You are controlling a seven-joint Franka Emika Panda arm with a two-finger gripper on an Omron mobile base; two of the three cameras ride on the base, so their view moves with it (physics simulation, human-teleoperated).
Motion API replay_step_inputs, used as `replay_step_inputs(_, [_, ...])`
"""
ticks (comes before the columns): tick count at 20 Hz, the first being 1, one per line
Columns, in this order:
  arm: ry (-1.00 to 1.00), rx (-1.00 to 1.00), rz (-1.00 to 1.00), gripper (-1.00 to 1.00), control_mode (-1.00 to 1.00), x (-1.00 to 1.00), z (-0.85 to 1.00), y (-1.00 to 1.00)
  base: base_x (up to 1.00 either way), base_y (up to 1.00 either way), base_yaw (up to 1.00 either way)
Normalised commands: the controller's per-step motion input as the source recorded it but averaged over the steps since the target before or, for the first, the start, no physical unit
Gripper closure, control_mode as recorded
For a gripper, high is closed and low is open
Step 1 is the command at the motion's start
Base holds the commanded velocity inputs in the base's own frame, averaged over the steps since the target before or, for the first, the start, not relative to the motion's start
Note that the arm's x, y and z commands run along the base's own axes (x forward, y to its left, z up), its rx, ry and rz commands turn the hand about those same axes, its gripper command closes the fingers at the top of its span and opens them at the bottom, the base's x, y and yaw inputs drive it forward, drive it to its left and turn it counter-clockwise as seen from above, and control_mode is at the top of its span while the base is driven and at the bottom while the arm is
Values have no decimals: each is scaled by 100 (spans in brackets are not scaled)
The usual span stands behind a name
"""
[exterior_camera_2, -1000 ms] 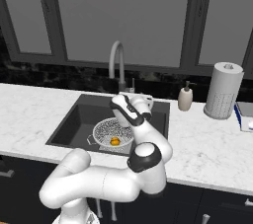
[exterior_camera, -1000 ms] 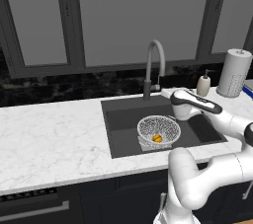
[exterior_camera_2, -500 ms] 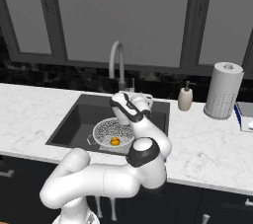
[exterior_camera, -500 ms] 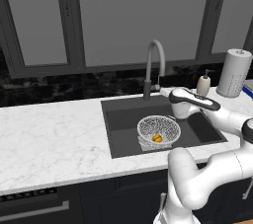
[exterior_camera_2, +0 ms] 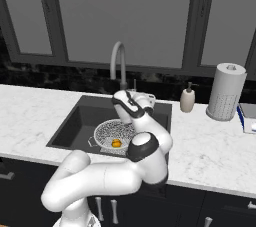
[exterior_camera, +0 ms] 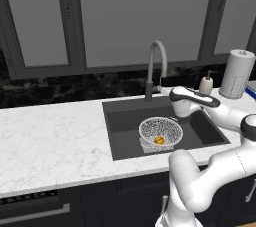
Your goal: Put the colander in the sink, put the tangerine in the colander, and turn on the sink faucet and pour water over the colander.
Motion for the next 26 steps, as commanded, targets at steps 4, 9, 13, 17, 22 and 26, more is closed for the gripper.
replay_step_inputs(4, [4, 0, 0, -100, -100, 13, 0, 0, 0, 0, 0])
replay_step_inputs(9, [3, 0, 0, -100, -100, 13, 0, 0, 0, 0, 0])
replay_step_inputs(13, [5, 0, 0, -100, -100, 19, 0, 0, 0, 0, 0])
replay_step_inputs(17, [4, 0, 0, -100, -100, 18, 0, 0, 0, 0, 0])
replay_step_inputs(22, [5, 0, 0, -100, -100, 20, 0, 0, 0, 0, 0])
replay_step_inputs(26, [4, 0, 0, -100, -100, 16, 0, 0, 0, 0, 0])
